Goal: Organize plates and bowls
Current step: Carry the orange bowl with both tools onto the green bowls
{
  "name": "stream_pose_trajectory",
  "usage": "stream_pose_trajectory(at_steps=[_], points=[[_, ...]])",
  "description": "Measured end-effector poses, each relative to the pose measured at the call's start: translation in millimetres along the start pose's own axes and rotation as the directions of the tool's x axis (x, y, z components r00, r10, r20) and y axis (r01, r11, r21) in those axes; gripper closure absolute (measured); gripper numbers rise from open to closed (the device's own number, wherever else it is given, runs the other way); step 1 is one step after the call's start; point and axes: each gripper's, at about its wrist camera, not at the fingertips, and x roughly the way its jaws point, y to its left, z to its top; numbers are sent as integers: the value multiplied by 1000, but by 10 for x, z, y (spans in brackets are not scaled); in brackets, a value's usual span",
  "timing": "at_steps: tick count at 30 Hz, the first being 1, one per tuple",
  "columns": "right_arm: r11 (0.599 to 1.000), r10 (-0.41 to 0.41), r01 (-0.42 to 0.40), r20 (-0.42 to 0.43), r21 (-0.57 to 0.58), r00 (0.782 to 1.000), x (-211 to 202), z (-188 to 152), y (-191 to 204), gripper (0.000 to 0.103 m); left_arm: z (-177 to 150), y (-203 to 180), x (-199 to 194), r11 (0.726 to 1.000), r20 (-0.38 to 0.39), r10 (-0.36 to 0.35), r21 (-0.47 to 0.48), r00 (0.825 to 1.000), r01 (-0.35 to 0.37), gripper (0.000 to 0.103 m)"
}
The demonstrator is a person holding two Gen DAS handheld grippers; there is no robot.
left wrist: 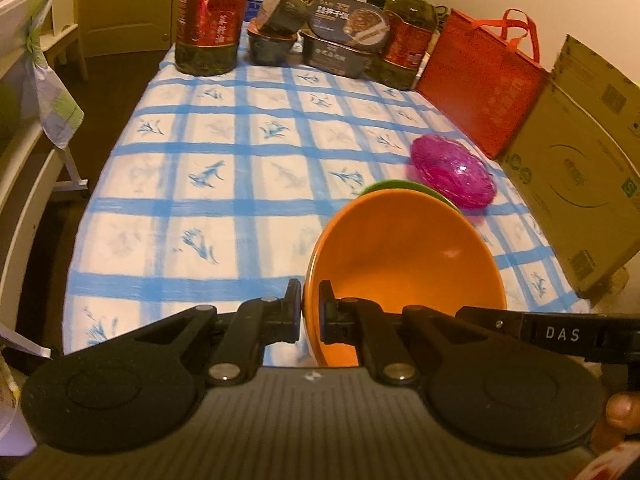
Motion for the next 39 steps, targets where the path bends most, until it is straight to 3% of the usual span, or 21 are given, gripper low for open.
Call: stream_pose_trajectory(at_steps=[9, 18, 29, 39], points=[[999, -7, 6, 35, 35, 999, -220, -2, -193, 93, -1, -245, 6, 999, -1, -25, 23, 1000, 25, 96], [999, -35, 33, 80, 28, 996, -268, 404, -313, 93, 290, -424, 197, 998, -3, -60, 38, 998, 60, 96], [997, -80, 80, 49, -3, 996, 126, 962, -549, 93, 694, -540, 768, 997, -51, -62, 38, 997, 64, 96], [989, -131, 131, -6, -73, 991, 481, 1010, -635, 93, 660, -507, 1126, 998, -105, -43, 31, 994, 47, 96]])
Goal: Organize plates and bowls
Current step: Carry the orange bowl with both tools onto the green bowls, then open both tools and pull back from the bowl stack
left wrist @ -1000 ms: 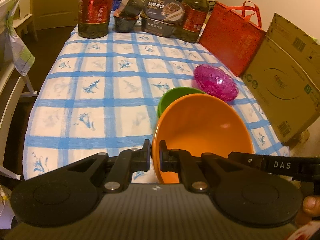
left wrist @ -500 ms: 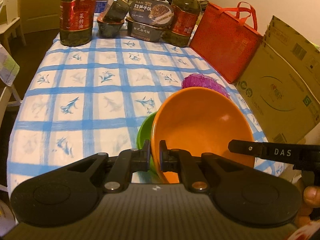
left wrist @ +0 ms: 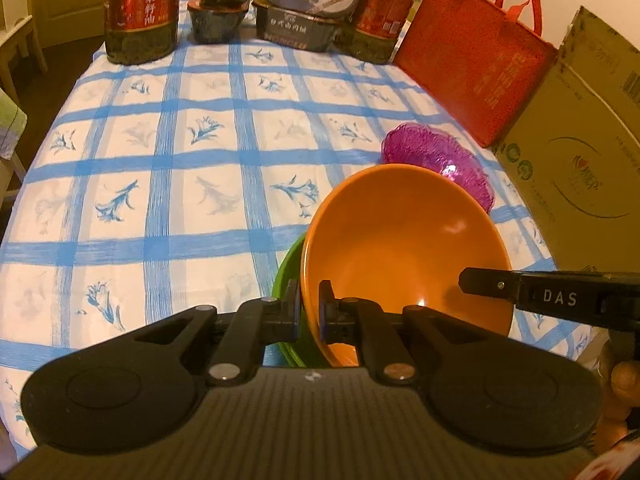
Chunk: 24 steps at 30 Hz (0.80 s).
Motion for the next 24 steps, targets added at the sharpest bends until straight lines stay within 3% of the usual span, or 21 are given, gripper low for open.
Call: stream_pose_trajectory(at_steps=[17, 19, 22, 24], points=[[992, -60, 57, -19, -108, 998, 165, -20, 100, 91, -64, 57, 91, 1000, -16, 7, -14, 1000, -8, 93], [995, -39, 37, -20, -91, 999, 157, -12, 59, 86, -58, 62, 79, 1000, -13, 11, -19, 1000, -11, 92], [998, -22, 21, -8, -61, 1000, 115, -8, 8, 65, -58, 92, 39, 999, -4, 4, -33, 1000, -4, 92], [999, -17, 18, 2, -46, 1000, 71, -6, -13, 64, -61, 110, 1, 999, 7, 3, -39, 1000, -3, 92]])
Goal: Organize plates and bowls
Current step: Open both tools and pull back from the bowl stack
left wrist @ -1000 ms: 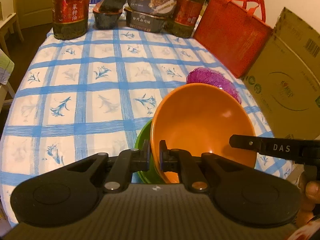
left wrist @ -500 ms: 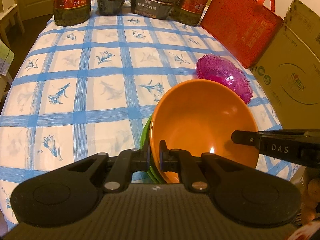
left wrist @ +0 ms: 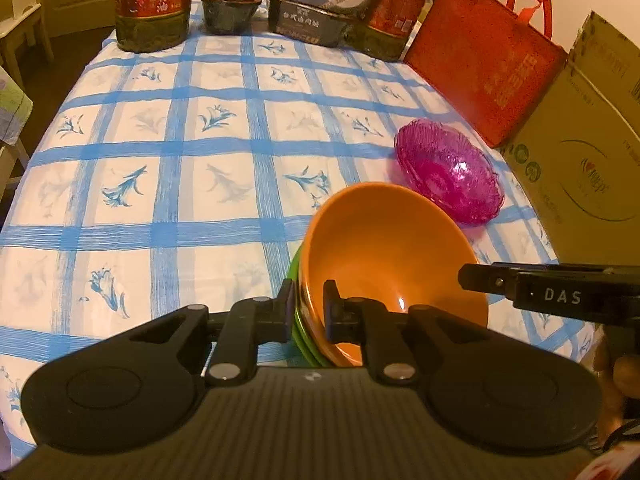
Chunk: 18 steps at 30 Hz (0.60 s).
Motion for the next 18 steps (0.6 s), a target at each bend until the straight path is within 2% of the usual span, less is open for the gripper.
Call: stream_pose_trajectory(at_steps=[4, 6, 8, 9, 13, 16, 18], points=[[998, 24, -25, 30, 51, 999, -132, -38, -74, 61, -30, 48, -90, 1000, 24, -1, -27, 1000, 2, 87], [997, 26, -30, 43, 74, 999, -208, -72, -108, 57, -54, 73, -147, 999, 38, -8, -44, 999, 9, 86], [994, 33, -38, 55, 98, 998, -280, -123, -141, 47, -90, 95, -216, 998, 55, -13, -60, 998, 17, 84], [993, 35, -41, 61, 108, 998, -318, -155, -156, 45, -106, 99, -247, 998, 61, -15, -63, 998, 19, 83], [989, 43, -52, 67, 138, 997, -433, -305, -189, 40, -208, 114, -374, 996, 76, -22, -85, 997, 28, 73], [986, 52, -61, 65, 153, 997, -500, -428, -203, 38, -321, 116, -446, 995, 75, -23, -98, 997, 30, 70], [985, 58, -68, 65, 159, 996, -535, -514, -197, 37, -395, 124, -466, 993, 66, -29, -115, 997, 36, 62]])
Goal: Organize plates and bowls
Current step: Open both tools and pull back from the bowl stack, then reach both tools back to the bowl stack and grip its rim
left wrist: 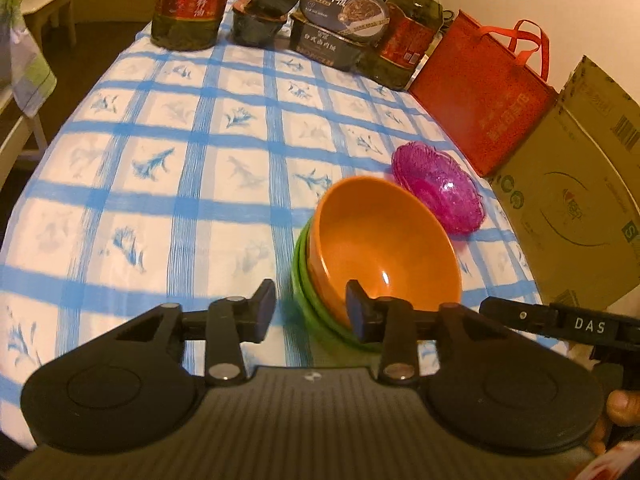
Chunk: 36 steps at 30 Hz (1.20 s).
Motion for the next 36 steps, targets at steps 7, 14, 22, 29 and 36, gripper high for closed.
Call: stream_pose_trajectory(at_steps=[7, 14, 22, 29, 36], points=[[1000, 14, -14, -9, -3, 1000, -84, -227, 17, 36, -301, -8, -36, 1000, -36, 8, -27, 999, -9, 50], [1000, -9, 9, -23, -17, 1000, -104, -420, -11, 35, -541, -37, -89, 997, -30, 70, -19, 997, -71, 35], [999, -45, 44, -24, -20, 999, -138, -566, -82, 35, -690, 0, -141, 994, -19, 101, -28, 995, -101, 33], [998, -56, 56, -24, -7, 998, -187, -633, -125, 35, -712, -82, -179, 996, 2, 90, -12, 996, -90, 32], [998, -67, 67, -12, -4, 998, -233, -640, -148, 35, -705, -128, -187, 996, 15, 88, -6, 996, -88, 32]])
